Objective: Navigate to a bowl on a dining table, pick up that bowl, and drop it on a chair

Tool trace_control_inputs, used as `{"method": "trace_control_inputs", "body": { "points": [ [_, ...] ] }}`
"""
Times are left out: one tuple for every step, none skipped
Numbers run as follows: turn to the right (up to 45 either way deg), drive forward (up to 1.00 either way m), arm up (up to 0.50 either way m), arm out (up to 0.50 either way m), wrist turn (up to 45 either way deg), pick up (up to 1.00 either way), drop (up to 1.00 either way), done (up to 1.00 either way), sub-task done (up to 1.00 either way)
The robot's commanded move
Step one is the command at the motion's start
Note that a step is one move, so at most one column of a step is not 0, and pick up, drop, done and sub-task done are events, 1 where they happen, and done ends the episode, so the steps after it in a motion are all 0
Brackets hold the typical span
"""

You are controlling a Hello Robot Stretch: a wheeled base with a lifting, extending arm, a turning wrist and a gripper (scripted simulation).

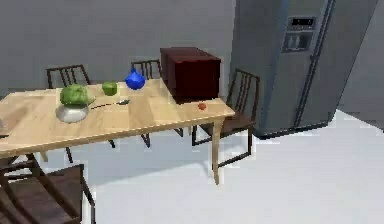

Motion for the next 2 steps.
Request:
{"method": "trace_control_inputs", "body": {
  "points": [
    [0.0, 0.35, 0.0, 0.0, 0.0, 0.0, 0.0, 0.0, 0.0],
    [-9.0, 0.0, 0.0, 0.0, 0.0, 0.0, 0.0, 0.0, 0.0]
  ]
}}
